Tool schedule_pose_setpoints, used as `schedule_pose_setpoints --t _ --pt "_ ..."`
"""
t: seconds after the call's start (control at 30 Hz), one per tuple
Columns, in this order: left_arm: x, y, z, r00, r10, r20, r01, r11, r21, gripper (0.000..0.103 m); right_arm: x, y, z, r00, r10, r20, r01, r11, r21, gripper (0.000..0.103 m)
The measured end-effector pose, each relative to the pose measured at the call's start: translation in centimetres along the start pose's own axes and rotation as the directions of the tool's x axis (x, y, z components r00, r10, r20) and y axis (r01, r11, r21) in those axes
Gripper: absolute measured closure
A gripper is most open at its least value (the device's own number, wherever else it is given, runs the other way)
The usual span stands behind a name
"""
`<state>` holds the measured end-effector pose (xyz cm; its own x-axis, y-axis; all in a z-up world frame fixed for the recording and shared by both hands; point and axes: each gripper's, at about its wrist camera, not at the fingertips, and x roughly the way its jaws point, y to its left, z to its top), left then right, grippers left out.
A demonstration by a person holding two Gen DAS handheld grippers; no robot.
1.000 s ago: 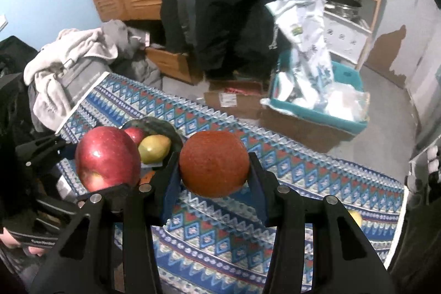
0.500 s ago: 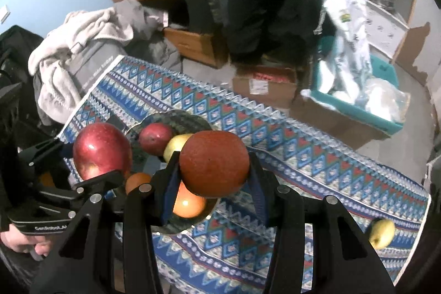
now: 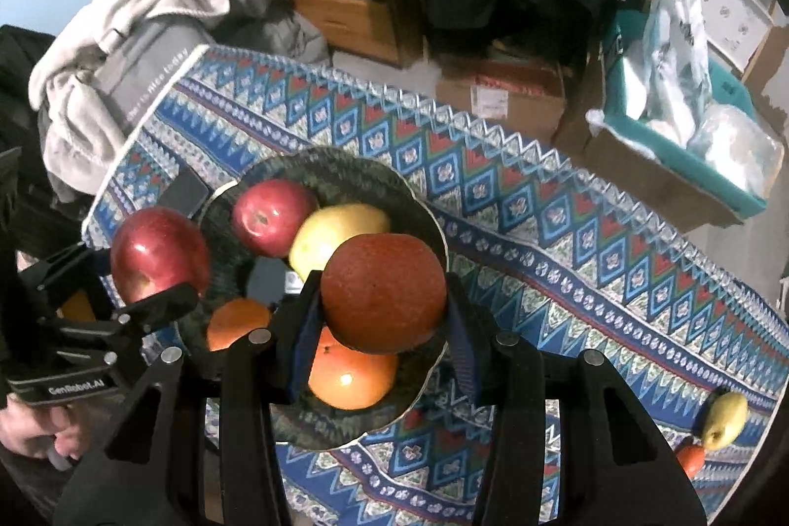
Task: Organize fruits
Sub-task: 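Open the left tool to drop the apple into the bowl while the right tool releases the orange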
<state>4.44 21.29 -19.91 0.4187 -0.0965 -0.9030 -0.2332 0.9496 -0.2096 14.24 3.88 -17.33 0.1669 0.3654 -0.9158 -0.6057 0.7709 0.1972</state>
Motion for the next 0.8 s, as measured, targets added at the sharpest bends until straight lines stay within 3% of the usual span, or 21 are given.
schedule_pose_setpoints --t 0.4,0.8 --pt "2.9 0.1 -0.7 0.997 0.037 -0.070 -0.037 0.999 0.002 0.028 4.1 0.8 -1.0 0.996 -0.019 -0.087 0.016 0.999 -0.039 0.057" --pt "3.1 0.7 -0.5 0.996 0.028 -0.088 -0.030 0.999 -0.030 0.028 5.6 0.8 -1.3 0.992 -0.020 -0.122 0.015 0.999 -0.041 0.057"
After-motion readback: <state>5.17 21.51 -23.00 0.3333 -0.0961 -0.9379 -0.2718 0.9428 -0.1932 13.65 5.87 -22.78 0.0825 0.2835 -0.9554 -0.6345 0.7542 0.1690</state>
